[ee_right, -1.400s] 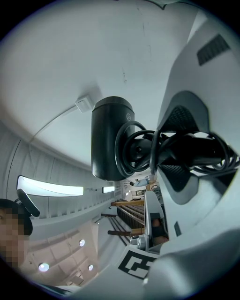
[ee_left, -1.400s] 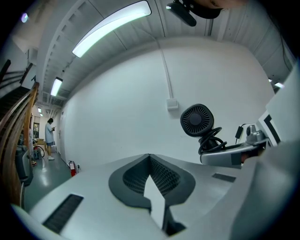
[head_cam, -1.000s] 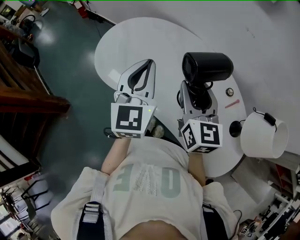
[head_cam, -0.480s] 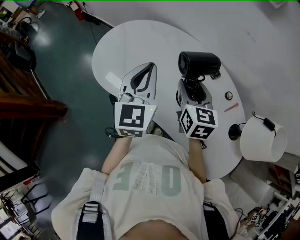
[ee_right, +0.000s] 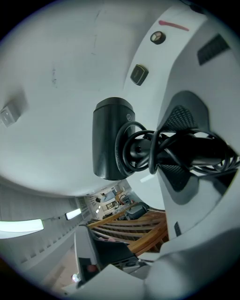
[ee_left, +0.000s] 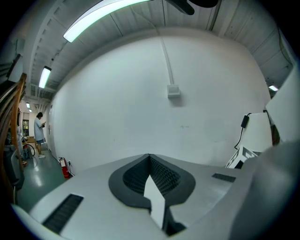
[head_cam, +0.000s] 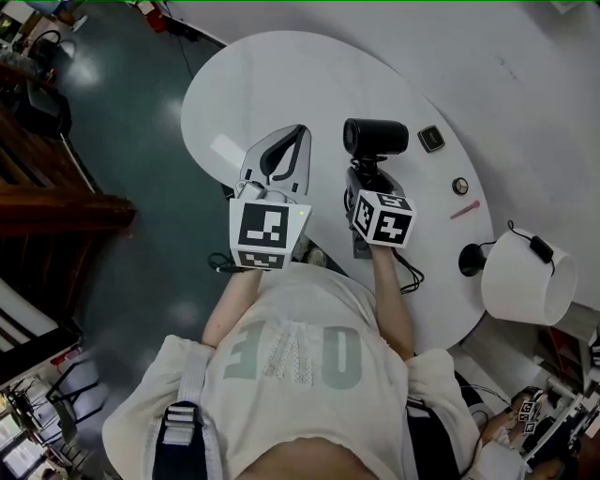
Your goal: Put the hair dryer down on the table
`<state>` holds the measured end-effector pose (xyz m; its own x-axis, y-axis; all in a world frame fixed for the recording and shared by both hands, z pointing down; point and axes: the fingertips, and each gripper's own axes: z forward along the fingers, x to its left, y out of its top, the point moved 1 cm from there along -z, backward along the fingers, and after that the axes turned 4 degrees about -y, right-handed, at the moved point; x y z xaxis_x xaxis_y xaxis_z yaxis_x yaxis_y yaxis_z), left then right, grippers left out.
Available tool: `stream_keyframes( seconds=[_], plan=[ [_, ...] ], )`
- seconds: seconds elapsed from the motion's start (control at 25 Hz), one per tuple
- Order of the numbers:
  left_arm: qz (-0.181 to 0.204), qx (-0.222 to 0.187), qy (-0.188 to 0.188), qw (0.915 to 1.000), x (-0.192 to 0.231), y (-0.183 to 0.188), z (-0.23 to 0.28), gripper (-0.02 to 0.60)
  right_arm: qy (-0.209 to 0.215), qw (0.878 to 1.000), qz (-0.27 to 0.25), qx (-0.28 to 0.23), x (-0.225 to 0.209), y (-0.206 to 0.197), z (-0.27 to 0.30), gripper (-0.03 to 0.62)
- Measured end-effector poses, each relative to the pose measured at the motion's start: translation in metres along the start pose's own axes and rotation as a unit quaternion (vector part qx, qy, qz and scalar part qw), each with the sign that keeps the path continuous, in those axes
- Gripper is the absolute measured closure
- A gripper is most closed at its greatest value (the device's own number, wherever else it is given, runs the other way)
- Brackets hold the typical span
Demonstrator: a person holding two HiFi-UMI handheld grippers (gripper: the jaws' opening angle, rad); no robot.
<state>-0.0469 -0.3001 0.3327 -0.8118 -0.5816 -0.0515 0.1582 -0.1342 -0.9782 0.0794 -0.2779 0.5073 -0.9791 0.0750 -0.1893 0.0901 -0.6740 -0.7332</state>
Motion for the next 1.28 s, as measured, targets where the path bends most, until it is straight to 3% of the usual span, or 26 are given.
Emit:
stream_keyframes(
  seconds=[0.4,0.68,1.04,1.28],
  plan=[
    [0.003,0.014,0.009,0.9999,0.000,-0.006,0.000,0.578,-0.042,0.991,-0.042,0.120,-0.025,-0.078,0.050,0.384],
    [0.006,0.026,0.015,0.9995,0.002,-0.012,-0.001,0.578,-0.026,0.985,-0.034,0.166,-0.026,-0.086,0.058,0.379],
    [0.010,0.028,0.000,0.9996,-0.009,-0.011,0.006,0.577,-0.036,0.980,-0.068,0.184,-0.022,-0.087,0.061,0.368],
    [0.017,0.028,-0.004,0.9995,-0.013,-0.010,0.008,0.578,-0.050,0.980,-0.094,0.170,-0.021,-0.084,0.060,0.360]
  ],
)
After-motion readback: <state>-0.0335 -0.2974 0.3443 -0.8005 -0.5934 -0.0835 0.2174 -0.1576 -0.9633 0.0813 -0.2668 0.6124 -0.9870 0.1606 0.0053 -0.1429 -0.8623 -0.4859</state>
